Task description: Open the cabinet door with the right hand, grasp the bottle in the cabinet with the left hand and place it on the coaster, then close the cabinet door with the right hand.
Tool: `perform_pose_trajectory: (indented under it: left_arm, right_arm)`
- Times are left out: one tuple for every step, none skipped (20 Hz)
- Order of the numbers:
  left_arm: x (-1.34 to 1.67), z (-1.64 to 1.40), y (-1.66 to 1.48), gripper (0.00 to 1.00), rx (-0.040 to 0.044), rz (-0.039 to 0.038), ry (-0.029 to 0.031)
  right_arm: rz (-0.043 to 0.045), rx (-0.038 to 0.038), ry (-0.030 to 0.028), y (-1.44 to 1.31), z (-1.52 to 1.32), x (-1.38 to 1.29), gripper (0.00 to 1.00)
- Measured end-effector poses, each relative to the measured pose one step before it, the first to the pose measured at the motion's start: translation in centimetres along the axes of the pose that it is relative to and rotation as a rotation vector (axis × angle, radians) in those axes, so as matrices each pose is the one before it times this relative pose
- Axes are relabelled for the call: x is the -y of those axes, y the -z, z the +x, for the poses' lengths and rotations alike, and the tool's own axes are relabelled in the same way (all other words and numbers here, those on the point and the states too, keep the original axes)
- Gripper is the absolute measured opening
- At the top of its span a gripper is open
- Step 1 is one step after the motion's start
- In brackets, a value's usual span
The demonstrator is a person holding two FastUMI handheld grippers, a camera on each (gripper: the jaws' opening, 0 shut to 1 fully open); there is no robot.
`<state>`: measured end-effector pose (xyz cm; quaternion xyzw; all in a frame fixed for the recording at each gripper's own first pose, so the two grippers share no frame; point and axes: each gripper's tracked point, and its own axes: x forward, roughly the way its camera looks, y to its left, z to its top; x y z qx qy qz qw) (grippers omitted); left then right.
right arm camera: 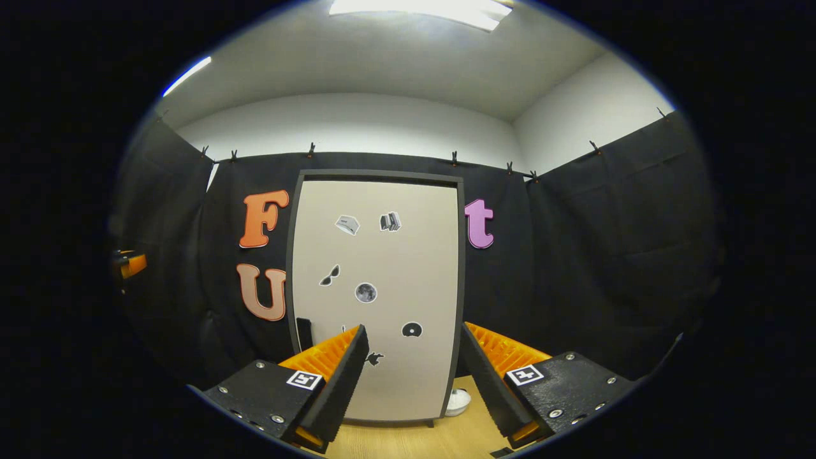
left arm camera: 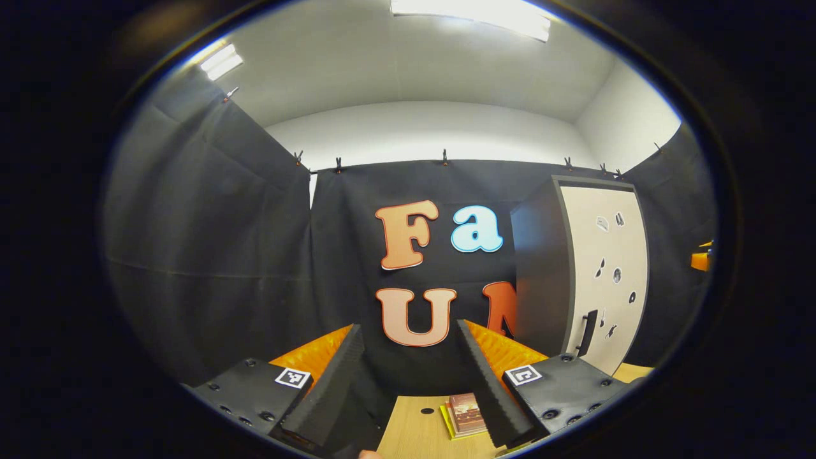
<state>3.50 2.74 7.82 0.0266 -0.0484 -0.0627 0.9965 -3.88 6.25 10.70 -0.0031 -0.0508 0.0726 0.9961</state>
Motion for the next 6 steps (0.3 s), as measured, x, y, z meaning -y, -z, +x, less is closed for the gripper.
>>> perform_pose_trajectory:
  left_arm:
    - [-0.439, -0.130, 0.195, 0.94, -0.00218, 0.00171, 0.00007]
    - [-0.255, -0.033, 0.337, 0.94, -0.00252, 0.00536, -0.00234]
    - [-0.398, 0.124, 0.186, 0.94, -0.00169, 0.00688, -0.00515]
    - [-0.360, 0.338, 0.187, 0.94, -0.00132, 0.00576, -0.00446]
    - [-0.278, 0.015, 0.159, 0.94, -0.00148, 0.00124, -0.00255]
    - [-0.221, 0.211, 0.126, 0.94, -0.00121, -0.00396, -0.00070]
  right_arm:
    - [-0.00179, -0.00191, 0.00013, 0.153, -0.295, -0.293, 0.89]
    - [-0.00128, -0.00191, 0.00102, 0.046, -0.261, -0.278, 0.89]
    - [-0.00129, -0.00360, 0.00321, 0.193, -0.157, -0.172, 0.89]
    - [0.00023, -0.00210, 0.00485, -0.018, -0.068, -0.063, 0.89]
    - [0.00342, -0.00238, 0.00271, 0.086, -0.037, -0.066, 0.89]
    - [0.00407, -0.00203, 0.00008, -0.016, -0.038, -0.183, 0.89]
